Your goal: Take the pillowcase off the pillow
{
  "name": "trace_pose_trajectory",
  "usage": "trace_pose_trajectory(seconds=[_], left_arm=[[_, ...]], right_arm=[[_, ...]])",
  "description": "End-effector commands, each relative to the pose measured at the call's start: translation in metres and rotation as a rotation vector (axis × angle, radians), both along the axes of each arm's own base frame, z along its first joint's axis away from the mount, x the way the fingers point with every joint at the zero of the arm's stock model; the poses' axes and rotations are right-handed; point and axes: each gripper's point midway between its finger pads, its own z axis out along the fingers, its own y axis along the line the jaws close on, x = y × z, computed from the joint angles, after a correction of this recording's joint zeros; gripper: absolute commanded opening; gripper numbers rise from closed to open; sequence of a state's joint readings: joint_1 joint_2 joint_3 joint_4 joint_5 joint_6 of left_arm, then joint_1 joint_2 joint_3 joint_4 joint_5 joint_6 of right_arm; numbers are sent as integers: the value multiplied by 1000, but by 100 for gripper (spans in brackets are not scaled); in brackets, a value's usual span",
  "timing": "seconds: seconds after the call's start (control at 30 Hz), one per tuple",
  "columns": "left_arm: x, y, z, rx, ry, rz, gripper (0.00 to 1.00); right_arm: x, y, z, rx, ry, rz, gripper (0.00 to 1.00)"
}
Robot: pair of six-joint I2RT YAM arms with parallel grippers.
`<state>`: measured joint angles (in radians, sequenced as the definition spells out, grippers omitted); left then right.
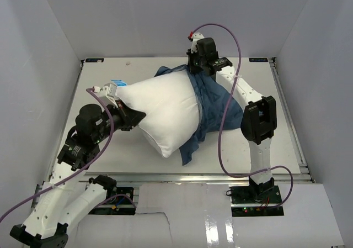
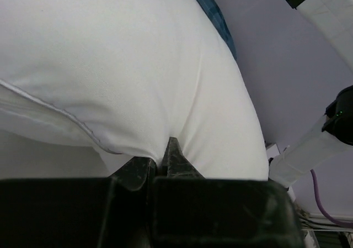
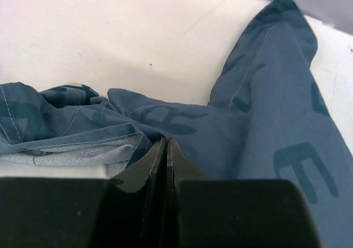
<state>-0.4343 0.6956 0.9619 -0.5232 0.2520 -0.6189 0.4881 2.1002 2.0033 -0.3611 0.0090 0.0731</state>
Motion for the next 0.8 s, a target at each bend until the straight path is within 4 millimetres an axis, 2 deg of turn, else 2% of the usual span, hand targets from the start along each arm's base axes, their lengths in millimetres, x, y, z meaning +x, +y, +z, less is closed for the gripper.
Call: trace_pose_trajectory(seconds=[0.0,0.1,0.2,0.27,0.3,0.33,0.37,0.4,0.43,0.5,0.53,0.6,0.63,0.67,0.7,0.73,0.77], left_arm=[[-6,10,28,-21,-71,43,0],[1,22,26,-1,-63,127,0],[13,34,24,20,-57,216,0],[25,37,20,36,-43,260,0],[33,33,12,52,-15,258,0],[37,29,11,48,-12,251,0],[42,27,7,51,-5,251,0],[49,24,4,52,4,255,0],[52,24,3,54,6,264,0],[59,26,5,59,2,286,0],[63,25,2,68,12,290,0],[65,25,2,71,13,296,0],[67,25,0,71,16,298,0],[68,25,-1,70,18,303,0],[70,26,-3,70,19,312,0],[72,25,-5,67,28,320,0],[75,27,-6,69,30,334,0]], right_arm=[[37,-72,-11,-88,-62,-237,8],[48,-101,-23,-66,-22,-279,8],[51,-113,-26,-29,-1,-265,8],[46,-101,-14,3,-8,-186,8],[41,-92,-8,28,-6,-131,8],[32,-86,7,53,-6,-94,16],[28,-86,16,61,-3,-96,27],[24,-86,24,72,0,-97,51],[10,-87,40,88,-16,-77,58],[-3,-89,63,121,-67,-74,70],[-19,-96,81,136,-102,-86,72],[-32,-104,107,152,-163,-104,77],[-45,-113,135,162,-223,-121,80],[-54,-116,136,159,-225,-121,82],[-70,-121,158,176,-271,-119,86],[-79,-122,163,184,-279,-109,88],[-88,-122,150,192,-248,-107,90]])
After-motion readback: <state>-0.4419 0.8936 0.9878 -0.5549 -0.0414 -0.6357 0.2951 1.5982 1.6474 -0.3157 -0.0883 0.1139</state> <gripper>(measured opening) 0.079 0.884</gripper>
